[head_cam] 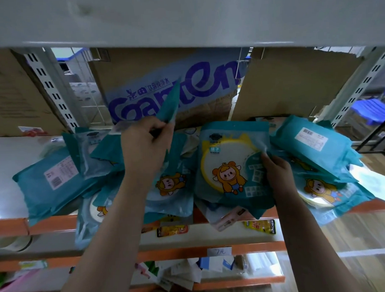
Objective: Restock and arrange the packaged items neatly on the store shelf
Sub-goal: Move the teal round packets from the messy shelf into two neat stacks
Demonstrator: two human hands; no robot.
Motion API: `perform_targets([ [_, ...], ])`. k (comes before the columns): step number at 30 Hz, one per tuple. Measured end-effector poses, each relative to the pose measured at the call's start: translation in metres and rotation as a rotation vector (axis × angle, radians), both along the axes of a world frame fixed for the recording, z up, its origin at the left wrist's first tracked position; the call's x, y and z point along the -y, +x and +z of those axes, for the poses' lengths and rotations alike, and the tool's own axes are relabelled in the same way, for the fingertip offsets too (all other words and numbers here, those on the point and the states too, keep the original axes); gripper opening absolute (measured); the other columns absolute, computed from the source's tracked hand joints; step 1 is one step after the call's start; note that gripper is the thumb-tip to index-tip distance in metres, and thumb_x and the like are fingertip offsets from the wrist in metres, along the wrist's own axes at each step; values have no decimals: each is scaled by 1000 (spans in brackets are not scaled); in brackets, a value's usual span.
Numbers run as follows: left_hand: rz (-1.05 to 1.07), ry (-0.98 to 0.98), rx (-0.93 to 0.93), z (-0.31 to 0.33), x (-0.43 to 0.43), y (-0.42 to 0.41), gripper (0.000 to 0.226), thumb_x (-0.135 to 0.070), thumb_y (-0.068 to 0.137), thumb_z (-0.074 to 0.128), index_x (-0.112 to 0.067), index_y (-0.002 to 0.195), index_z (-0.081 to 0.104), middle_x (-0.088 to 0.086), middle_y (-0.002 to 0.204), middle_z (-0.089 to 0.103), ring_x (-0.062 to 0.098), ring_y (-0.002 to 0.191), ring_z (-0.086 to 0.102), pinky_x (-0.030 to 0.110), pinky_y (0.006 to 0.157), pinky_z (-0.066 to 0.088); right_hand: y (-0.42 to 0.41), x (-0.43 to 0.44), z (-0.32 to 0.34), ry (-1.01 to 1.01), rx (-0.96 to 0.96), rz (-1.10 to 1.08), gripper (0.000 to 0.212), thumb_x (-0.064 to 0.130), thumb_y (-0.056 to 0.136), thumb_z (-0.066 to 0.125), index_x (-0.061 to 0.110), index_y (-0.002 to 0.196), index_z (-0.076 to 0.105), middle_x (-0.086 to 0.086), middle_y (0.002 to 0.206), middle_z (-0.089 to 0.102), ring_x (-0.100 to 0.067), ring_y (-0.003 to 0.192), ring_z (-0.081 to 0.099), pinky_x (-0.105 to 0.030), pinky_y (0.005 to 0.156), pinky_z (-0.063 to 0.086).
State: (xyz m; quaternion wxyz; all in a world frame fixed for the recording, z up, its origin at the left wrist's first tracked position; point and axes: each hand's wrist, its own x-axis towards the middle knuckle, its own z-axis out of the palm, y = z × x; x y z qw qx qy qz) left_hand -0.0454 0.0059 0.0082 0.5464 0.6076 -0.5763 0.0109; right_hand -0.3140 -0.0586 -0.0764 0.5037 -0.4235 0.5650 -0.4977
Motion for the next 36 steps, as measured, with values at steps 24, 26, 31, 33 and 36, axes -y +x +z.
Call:
perform_targets([
  [24,117,517,-701,-71,-41,106,16,-6,92,58,-18,85,65,18,94,67,43,97,63,60,89,50,33,16,10,-113,-201,13,32,31,100,48,3,95,64,-7,79,64,-20,69,60,-31,66,46],
  [26,139,466,-755,-66,-49,112,16,-5,92,56,-18,88,64,12,96,68,40,101,63,54,89,52,45,16,12,-125,-163,15,26,29,100,49,10,90,65,-3,77,65,-20,71,60,-31,66,46],
  [31,217,365,-758,-56,-86,142,21,-6,93,54,-24,90,64,11,103,68,32,99,65,53,89,53,101,5,12,-172,-138,100,32,30,99,49,2,91,63,-2,74,63,-12,62,59,-24,56,46],
  [33,248,350,-778,-56,-104,158,19,-6,94,53,-22,90,62,13,105,67,32,100,64,53,90,52,131,-2,13,-189,-127,148,33,30,99,50,-1,93,62,-5,74,62,-11,59,59,-20,50,46],
  [36,277,318,-779,-55,-131,187,18,-5,95,51,-19,91,61,9,98,68,30,97,65,49,88,53,177,-15,16,-226,-128,214,33,24,100,49,-8,94,57,-11,75,57,-14,61,56,-23,54,44],
])
